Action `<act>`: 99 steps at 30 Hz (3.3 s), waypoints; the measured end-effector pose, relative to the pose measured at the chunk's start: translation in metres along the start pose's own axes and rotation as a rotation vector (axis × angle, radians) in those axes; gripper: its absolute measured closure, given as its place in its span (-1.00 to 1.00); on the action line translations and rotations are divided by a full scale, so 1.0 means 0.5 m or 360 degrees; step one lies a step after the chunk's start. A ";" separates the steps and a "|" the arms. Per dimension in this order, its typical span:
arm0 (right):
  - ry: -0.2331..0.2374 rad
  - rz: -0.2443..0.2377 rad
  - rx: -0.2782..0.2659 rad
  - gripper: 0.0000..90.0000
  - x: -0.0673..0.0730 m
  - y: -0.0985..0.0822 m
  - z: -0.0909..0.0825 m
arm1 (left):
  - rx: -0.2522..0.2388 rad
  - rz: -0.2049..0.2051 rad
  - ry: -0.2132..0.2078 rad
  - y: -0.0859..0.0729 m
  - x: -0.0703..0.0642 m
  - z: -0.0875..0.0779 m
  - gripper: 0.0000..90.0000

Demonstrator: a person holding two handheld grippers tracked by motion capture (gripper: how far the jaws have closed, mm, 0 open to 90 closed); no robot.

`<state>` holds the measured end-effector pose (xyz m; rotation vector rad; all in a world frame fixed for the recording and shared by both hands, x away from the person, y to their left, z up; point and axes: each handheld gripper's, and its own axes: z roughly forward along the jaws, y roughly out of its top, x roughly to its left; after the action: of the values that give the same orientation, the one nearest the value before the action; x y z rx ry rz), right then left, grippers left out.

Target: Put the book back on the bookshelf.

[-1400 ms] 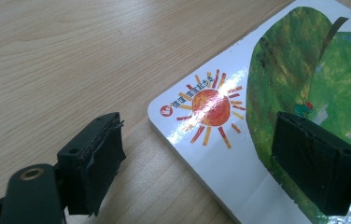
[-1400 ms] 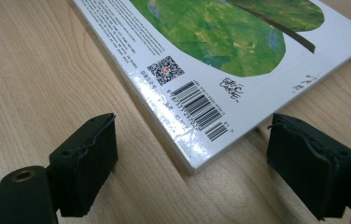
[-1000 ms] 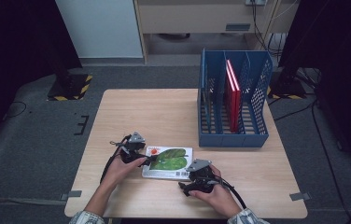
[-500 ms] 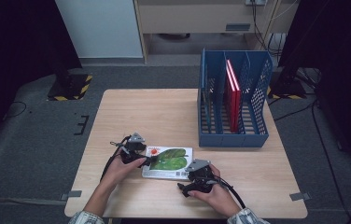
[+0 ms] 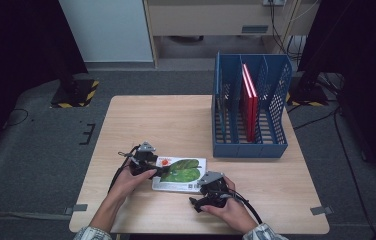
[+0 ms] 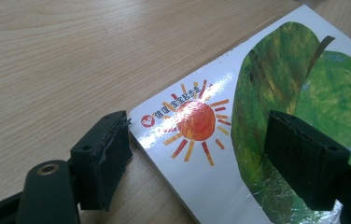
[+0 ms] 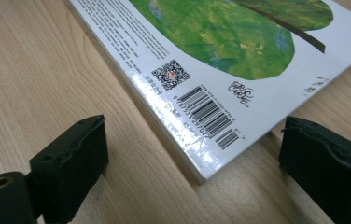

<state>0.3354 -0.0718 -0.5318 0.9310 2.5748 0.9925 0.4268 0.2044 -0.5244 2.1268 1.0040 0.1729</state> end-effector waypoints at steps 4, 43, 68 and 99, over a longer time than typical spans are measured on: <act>-0.0013 0.0008 -0.0006 -0.87 0.003 0.001 0.004 | -0.0019 -0.0007 -0.0002 0.003 0.000 -0.006 -0.50; -0.0192 0.0331 -0.0136 -0.96 0.008 0.022 0.036 | -0.0121 -0.0045 -0.0023 0.022 -0.011 -0.050 -0.55; -0.0170 0.0340 -0.0144 -0.95 0.006 0.022 0.036 | 0.0010 -0.0022 -0.0160 -0.008 -0.032 -0.035 -0.67; -0.0001 0.0186 -0.0076 -0.77 -0.005 0.014 -0.006 | 0.0046 -0.0025 -0.0185 -0.010 -0.027 -0.032 -0.53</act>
<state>0.3395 -0.0708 -0.5249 1.0794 2.5092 1.0788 0.4083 0.2062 -0.5141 2.1287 0.9600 0.0272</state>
